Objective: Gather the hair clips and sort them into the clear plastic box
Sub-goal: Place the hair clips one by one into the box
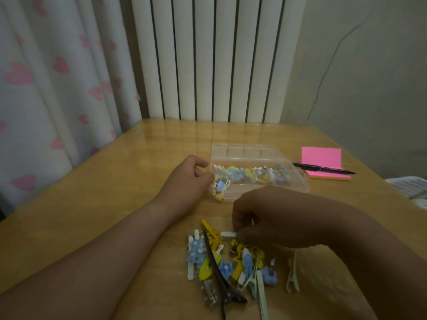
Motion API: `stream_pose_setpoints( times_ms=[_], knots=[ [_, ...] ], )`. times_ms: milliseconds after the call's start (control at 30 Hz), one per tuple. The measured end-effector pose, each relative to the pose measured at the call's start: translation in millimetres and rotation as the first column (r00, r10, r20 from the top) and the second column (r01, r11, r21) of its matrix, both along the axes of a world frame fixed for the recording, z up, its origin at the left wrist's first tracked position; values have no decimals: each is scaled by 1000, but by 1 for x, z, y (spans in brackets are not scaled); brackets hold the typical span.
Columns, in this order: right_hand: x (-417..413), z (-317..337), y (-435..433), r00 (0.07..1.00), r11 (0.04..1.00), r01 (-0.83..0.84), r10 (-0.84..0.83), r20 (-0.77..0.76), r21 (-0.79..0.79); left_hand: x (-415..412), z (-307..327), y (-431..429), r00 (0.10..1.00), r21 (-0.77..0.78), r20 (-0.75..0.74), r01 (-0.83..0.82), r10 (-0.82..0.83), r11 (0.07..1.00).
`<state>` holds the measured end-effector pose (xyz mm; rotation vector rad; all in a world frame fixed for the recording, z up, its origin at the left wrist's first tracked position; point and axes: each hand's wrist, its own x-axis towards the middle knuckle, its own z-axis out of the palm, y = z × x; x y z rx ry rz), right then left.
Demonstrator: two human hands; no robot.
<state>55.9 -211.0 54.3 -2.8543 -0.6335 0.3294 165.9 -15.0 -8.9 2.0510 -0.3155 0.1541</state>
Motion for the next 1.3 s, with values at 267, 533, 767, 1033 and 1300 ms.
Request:
stream_pose_setpoints(
  times_ms=[267,533,767,1033,1300],
  knots=[
    [5,0,-3,982,958,82,-125,144,275,2,-3,1,1000,-20,3,25,-25,1000],
    [50,11,-15,845,732,389,-526,101,559,4,-3,0,999,-27,0,33,-33,999],
    [77,2,6,847,832,456,-515,131,317,4,-3,0,1000,-22,-8,24,-24,999],
    [86,-8,13,845,839,484,-522,115,250,4,-4,-1,1000,-11,-7,20,-20,1000],
    [84,-17,10,822,812,474,-546,159,340,4,-2,-1,1000,-11,-3,25,-25,1000]
  ],
)
